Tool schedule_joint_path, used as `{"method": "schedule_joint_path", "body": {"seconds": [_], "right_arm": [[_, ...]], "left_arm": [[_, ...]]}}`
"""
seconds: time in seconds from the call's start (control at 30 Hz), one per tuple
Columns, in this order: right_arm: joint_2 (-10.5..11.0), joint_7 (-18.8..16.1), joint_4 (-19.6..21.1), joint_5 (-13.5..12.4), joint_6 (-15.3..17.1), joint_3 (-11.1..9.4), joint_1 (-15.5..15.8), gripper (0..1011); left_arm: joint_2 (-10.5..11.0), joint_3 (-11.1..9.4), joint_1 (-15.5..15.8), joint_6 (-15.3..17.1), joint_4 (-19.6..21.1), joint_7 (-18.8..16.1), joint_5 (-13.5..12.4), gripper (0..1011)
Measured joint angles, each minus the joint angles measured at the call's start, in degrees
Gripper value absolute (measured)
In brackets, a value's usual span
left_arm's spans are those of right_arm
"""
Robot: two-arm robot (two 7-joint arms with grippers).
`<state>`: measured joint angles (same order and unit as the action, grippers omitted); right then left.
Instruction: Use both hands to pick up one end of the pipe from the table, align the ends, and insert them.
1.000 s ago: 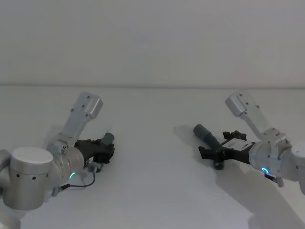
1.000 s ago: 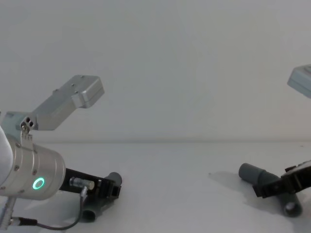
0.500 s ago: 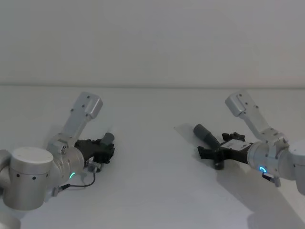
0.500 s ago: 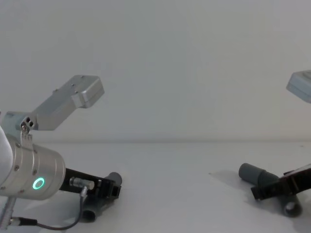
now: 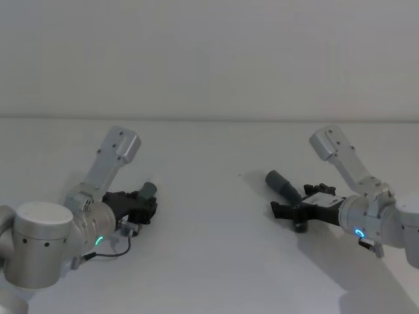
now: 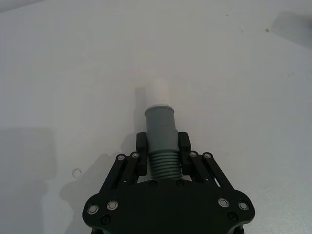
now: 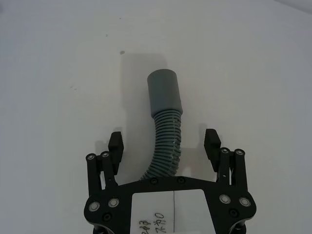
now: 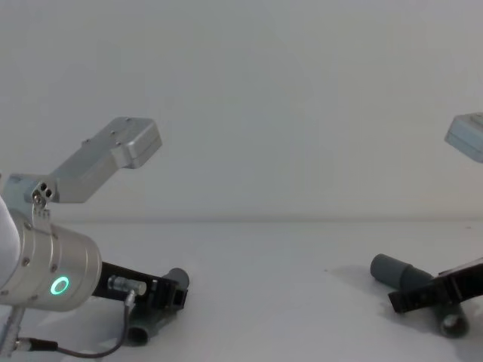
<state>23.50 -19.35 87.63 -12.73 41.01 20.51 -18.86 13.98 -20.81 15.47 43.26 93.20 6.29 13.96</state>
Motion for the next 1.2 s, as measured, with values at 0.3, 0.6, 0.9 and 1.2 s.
{"method": "schedule_joint_path", "body": {"seconds": [0.3, 0.6, 0.9, 1.2], "right_arm": [[-0.26, -0.21, -0.01, -0.02, 0.21, -0.09, 0.14, 826], [-0.34, -0.22, -0.03, 0.01, 0.35, -0.15, 0.19, 762], [-0.39, -0.23, -0.08, 0.02, 0.44, -0.19, 0.21, 710], [-0.42, -0.23, -0.11, 0.04, 0.48, -0.19, 0.23, 653]], "left_arm": [[0.00, 0.00, 0.00, 0.00, -0.04, -0.01, 0.00, 368], [0.00, 0.00, 0.00, 0.01, -0.05, 0.01, 0.00, 368], [0.00, 0.00, 0.00, 0.02, -0.04, 0.01, 0.00, 368], [0.00, 0.00, 0.00, 0.02, -0.02, 0.01, 0.00, 368]]}}
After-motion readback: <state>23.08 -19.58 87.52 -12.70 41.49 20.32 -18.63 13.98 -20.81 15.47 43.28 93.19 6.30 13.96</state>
